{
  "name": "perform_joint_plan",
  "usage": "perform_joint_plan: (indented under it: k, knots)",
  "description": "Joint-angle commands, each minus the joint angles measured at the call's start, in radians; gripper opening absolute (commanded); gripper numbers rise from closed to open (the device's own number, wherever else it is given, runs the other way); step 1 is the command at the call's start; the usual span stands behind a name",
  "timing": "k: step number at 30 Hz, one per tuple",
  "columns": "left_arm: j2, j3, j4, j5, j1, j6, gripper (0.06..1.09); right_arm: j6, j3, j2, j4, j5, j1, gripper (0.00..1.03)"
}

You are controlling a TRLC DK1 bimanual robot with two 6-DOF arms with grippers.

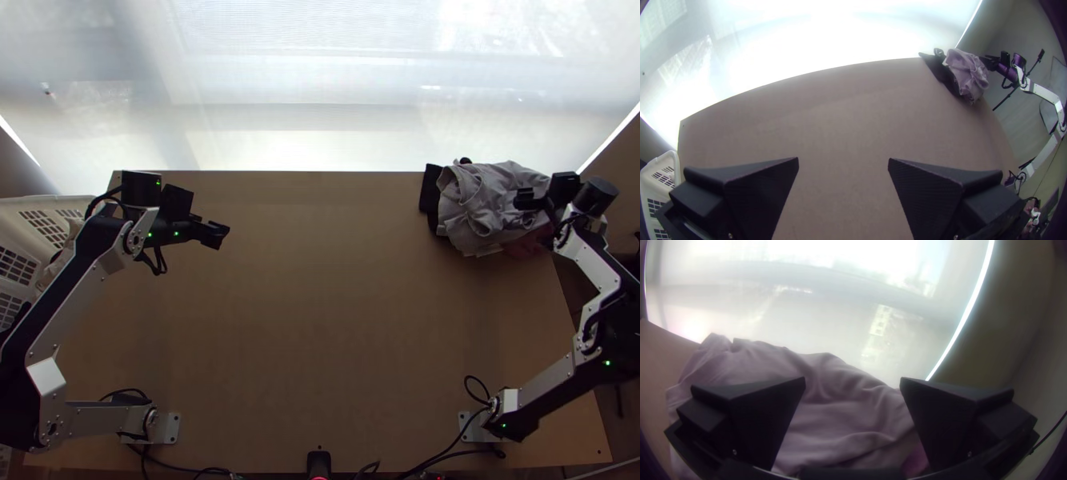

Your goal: Fold the t-shirt

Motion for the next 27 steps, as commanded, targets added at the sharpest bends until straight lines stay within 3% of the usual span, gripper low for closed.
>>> perform_joint_plan:
  k: [1,6,8,11,16,21,23,25,27]
  knots:
    - [-0.012,0.035,-0.026,-0.004,0.003,0.008,1.04,0.024,-0.076,-0.209,-0.025,0.001,-0.049,0.99]
    - [-0.144,-0.003,0.014,-0.156,-0.066,0.017,1.04,0.017,-0.231,-0.578,-0.022,0.015,-0.110,0.99]
    - [-0.237,-0.086,0.106,-0.222,-0.078,0.002,1.04,0.011,-0.314,-0.724,-0.013,0.029,-0.118,0.99]
    - [-0.389,-0.255,0.270,-0.251,-0.075,0.002,1.04,0.008,-0.450,-0.902,0.004,0.045,-0.110,0.99]
    - [-0.662,-0.649,0.673,-0.389,-0.100,0.104,1.04,-0.006,-0.709,-1.126,0.035,0.095,-0.050,0.99]
    - [-0.877,-0.890,0.793,-0.401,-0.101,0.160,1.04,-0.075,-0.992,-1.385,0.075,0.141,0.014,0.99]
    - [-0.995,-0.986,0.807,-0.398,-0.111,0.169,1.04,-0.091,-1.087,-1.574,0.032,0.162,0.053,0.98]
    - [-1.124,-1.081,0.794,-0.398,-0.121,0.189,1.04,-0.089,-1.105,-1.776,-0.202,0.167,0.086,0.98]
    - [-1.237,-1.150,0.753,-0.390,-0.128,0.219,1.04,-0.071,-1.104,-1.796,-0.283,0.191,0.114,0.98]
